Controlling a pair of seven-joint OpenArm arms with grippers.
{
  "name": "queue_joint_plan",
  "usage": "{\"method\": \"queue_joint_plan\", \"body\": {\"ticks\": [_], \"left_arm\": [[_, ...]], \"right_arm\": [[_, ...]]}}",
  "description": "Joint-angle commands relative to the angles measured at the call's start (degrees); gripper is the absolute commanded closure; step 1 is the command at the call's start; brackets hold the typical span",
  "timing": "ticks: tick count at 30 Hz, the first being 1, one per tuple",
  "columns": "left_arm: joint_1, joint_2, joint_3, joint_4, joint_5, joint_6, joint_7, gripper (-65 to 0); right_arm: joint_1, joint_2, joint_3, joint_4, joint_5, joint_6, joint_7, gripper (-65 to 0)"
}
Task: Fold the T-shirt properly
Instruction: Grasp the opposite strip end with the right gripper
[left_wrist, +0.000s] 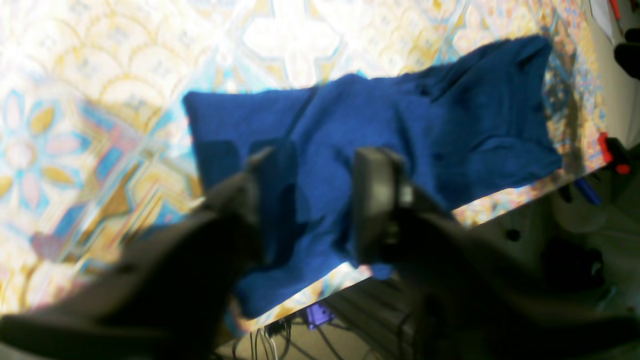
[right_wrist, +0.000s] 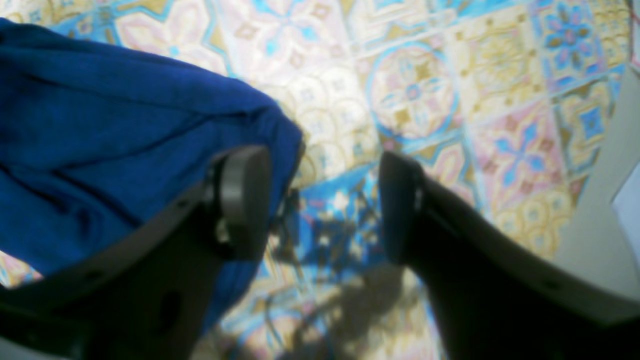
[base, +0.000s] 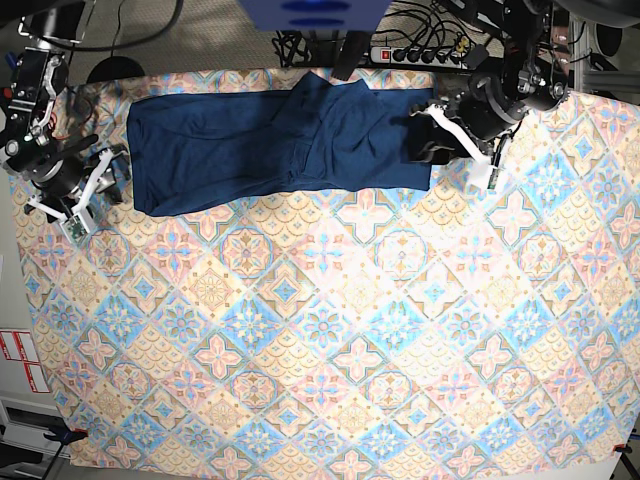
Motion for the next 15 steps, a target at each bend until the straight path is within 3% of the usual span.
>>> {"method": "queue_joint_plan", "body": {"ticks": [1, 3, 7, 15], "left_arm": [[0.1, -0.3, -0.3, -0.9, -0.5, 0.1, -0.8, -13.8], [0.1, -0.3, -0.3, -2.9, -0.5, 0.2, -0.8, -10.8], [-0.1, -0.5, -0.3, -5.8, -0.5, 0.2, -0.8, -10.8], [-0.2, -0.6, -0.3, -6.2, -0.4, 0.3, -0.8, -10.8]], "right_arm": [[-0.1, 1.3, 0.5, -0.2, 0.5, -0.3, 0.0, -28.7], [-1.3, 1.2, 0.5, -1.2, 0.5, -0.3, -1.8, -25.9], [-1.8, 1.1, -1.0, -2.8, 0.5, -0.3, -3.9, -24.9], [-1.9, 1.1, -6.1, -7.4, 0.7, -0.3, -4.1, -33.8]]}}
